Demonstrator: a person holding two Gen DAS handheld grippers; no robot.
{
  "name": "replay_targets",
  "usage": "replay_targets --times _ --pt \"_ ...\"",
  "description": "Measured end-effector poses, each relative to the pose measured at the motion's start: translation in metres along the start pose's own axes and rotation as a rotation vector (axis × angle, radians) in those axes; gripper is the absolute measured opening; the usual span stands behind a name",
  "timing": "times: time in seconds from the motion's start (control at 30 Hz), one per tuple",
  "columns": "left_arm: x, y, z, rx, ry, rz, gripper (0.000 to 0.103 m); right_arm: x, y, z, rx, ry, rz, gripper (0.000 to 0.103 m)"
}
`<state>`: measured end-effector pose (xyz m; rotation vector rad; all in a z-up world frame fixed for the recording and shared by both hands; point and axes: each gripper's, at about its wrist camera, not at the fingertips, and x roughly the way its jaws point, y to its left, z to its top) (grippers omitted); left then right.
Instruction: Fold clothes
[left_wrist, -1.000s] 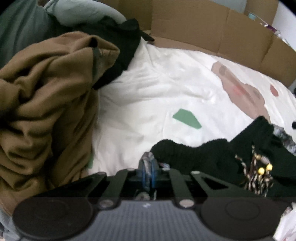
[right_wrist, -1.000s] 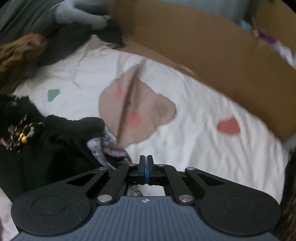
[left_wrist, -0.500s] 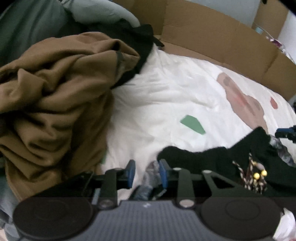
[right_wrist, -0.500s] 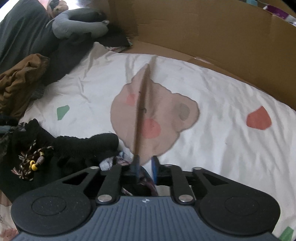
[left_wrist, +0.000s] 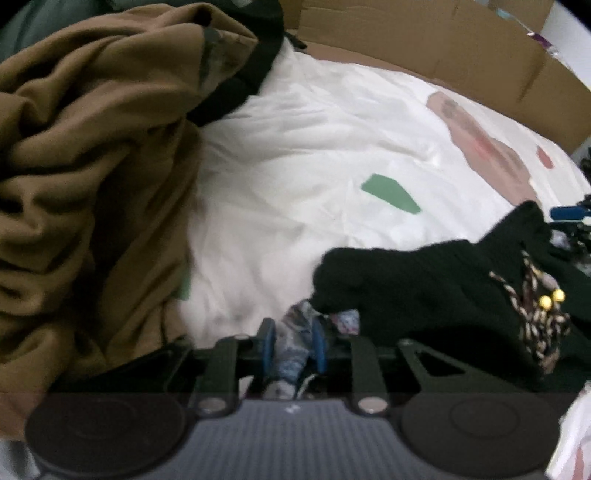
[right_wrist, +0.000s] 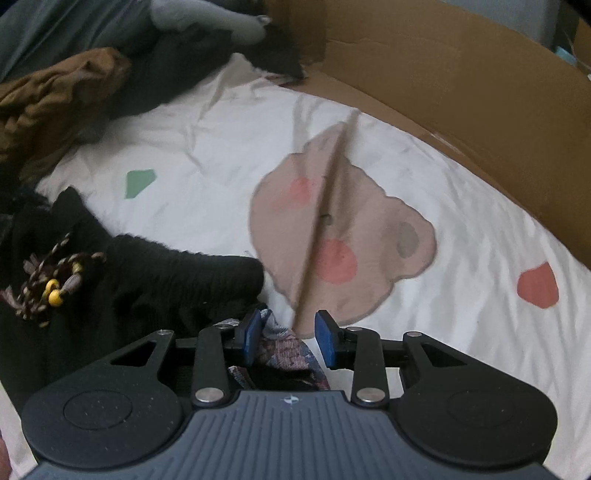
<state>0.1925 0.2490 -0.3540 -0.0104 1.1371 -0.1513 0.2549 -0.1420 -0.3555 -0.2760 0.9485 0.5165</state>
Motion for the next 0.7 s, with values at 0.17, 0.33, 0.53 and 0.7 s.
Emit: replay_targets --times 0.17,0.33,0.53,0.7 --pt "0.003 -0.007 -0.002 0.043 0.010 0.005 0.023 -0.001 0.023 -0.003 -0.136 -0.002 -0.001 0.039" --pt "0.002 -0.007 -0.001 0.061 0.011 -0.026 0.022 0.004 0.028 -0.004 -0.176 0.022 0.024 0.039" --pt "0.004 -0.003 0.000 0.059 0.018 -0.068 0.022 0.006 0.033 -0.003 -0.227 0.026 0.081 0.039" --pt "0.005 -0.010 0.001 0.104 0.013 -0.048 0.022 0.004 0.044 -0.002 -0.305 0.008 0.112 0.038"
